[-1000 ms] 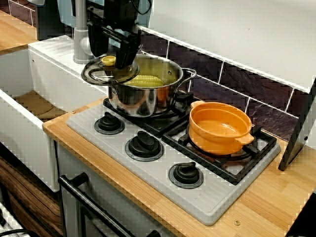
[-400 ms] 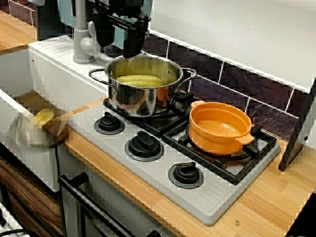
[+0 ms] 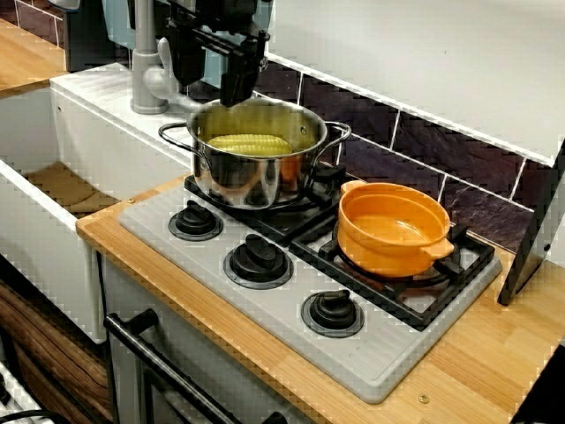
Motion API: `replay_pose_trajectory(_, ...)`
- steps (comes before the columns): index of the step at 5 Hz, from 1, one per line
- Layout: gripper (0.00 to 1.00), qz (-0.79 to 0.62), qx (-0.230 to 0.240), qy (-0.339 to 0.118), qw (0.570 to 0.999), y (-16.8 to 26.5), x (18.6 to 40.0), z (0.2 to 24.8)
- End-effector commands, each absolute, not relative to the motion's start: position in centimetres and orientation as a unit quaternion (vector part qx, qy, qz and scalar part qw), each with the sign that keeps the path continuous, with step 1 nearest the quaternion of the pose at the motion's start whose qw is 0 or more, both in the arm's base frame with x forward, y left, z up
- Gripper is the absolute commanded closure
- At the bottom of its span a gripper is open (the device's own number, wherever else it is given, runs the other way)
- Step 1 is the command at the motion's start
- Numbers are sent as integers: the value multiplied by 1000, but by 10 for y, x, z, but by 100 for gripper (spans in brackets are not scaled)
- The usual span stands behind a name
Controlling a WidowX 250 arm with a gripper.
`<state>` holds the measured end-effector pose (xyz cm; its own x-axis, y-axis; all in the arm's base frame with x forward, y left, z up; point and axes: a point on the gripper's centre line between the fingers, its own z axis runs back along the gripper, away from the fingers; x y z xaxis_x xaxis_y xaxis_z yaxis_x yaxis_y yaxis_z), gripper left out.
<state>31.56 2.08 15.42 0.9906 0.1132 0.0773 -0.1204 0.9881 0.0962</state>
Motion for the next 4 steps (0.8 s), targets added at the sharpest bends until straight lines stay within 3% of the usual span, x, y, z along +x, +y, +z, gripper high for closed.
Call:
replay_pose_trajectory(1, 0, 13, 19, -76, 997, -19, 318, 196)
replay_pose_trajectory(2, 0, -18, 2, -91, 996, -68, 323, 216)
replay_pose_trajectory(3, 0, -39, -4, -72, 997, -117, 328, 223)
replay_pose_trajectory(4, 0, -29, 20, -90, 995, -158, 332, 212)
